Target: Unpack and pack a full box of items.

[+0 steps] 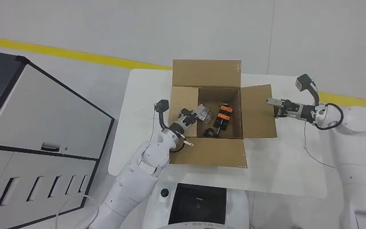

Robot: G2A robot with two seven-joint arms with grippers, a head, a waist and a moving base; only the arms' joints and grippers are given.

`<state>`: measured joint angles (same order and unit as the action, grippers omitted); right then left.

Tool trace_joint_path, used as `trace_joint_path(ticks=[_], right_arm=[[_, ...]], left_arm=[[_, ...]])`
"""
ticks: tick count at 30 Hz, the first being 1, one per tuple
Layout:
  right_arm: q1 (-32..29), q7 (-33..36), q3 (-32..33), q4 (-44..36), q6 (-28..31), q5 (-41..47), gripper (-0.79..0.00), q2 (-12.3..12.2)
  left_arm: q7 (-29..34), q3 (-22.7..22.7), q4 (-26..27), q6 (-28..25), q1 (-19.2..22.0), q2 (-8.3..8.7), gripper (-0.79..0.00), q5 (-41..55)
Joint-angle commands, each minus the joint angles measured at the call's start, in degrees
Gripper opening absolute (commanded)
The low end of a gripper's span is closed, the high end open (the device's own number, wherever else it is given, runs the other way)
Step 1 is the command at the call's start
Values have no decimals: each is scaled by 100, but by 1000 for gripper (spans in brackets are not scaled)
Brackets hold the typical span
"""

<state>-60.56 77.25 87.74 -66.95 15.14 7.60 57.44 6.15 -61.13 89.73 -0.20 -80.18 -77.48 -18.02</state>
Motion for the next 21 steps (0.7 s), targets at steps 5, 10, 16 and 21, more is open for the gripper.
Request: trace_joint_path(ticks=[5, 10, 16, 21], right_arm=[[0, 0, 0, 0, 0, 0, 0, 0], [0, 0, 0, 0, 0, 0, 0, 0], [0, 0, 0, 0, 0, 0, 0, 0], [-22, -70, -17, -48, 9, 28, 0, 6]], left_arm=[[-47, 57, -50, 70, 8, -12, 0, -195], [13, 16, 127, 134, -93, -9, 0, -126], [237, -189, 510, 188, -183, 13, 0, 189], [359, -565, 1175, 330, -434, 65, 0, 496]])
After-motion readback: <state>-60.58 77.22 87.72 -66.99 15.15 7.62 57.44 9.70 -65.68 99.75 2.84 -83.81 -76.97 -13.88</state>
